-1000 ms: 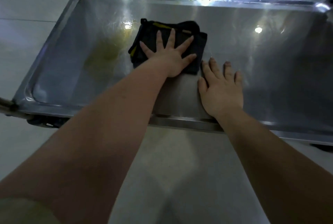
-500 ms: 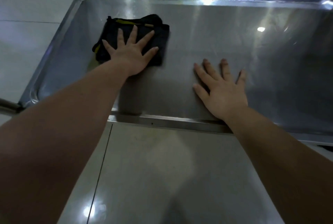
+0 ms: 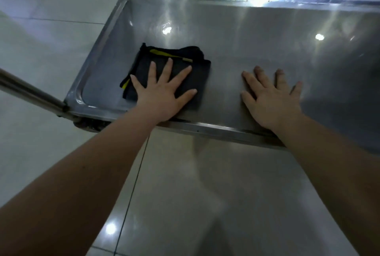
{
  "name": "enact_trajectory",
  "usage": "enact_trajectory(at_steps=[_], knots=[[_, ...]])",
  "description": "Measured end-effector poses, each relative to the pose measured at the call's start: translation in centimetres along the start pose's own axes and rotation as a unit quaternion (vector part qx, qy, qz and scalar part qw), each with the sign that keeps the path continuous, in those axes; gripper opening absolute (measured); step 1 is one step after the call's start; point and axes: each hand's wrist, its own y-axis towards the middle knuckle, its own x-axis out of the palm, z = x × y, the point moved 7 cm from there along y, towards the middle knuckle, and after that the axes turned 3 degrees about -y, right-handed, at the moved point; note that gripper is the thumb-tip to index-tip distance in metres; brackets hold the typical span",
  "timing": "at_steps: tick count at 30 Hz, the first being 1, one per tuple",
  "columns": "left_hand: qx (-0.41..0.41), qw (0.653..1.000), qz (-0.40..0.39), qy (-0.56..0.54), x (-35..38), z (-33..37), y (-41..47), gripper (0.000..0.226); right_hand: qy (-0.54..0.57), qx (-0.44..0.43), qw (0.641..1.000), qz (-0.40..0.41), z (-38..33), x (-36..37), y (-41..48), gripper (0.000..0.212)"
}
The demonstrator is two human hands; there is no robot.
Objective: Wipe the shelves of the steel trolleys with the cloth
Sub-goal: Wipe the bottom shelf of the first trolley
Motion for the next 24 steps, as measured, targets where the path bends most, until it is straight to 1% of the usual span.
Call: enact_trajectory(at_steps=[2,5,6,9,11,13,15,17,20,24], knots=[[-0.027,1.0,-0.004,-0.002,-0.3,-1.3,0.4,0.072,0.025,0.021,0.999,0.003,-2.1,-0.5,0.6,0.055],[-0.029,0.999,-0.019,-0.012,-0.3,-1.1,-0.1,0.068,0.019,-0.037,0.999,0.027,-7.1,-0.9,1.0,0.054],[-0.025,0.999,-0.025,-0.013,-0.1,-0.9,-0.7,0.067,0.014,-0.044,0.998,0.036,-8.1,-0.7,0.9,0.054],[0.001,0.999,-0.038,-0.001,0.7,-1.5,-2.8,0.067,0.01,-0.021,0.999,0.044,-8.0,0.2,0.9,0.055],[0.009,0.999,-0.031,0.001,0.5,-3.6,-3.8,0.069,0.003,-0.02,0.999,0.036,-7.5,0.6,1.0,0.058],[-0.02,1.0,-0.023,-0.002,-0.4,-7.2,-3.8,0.069,-0.005,-0.02,0.999,0.032,-7.5,0.7,1.1,0.059],[-0.075,0.997,-0.029,-0.014,-1.0,-10.6,-3.4,0.07,-0.001,-0.02,0.999,0.038,-7.7,0.6,1.1,0.061],[-0.109,0.993,-0.036,-0.02,-1.2,-11.6,-3.3,0.068,0.0,-0.022,0.999,0.035,-7.8,0.7,1.0,0.063],[-0.101,0.994,-0.037,-0.026,-1.0,-8.6,-3.1,0.063,-0.007,-0.019,0.999,0.035,-7.7,0.6,1.0,0.064],[-0.028,0.997,-0.065,-0.017,0.9,0.1,-4.5,0.065,-0.011,-0.017,0.999,0.034,-7.7,0.6,0.7,0.065]])
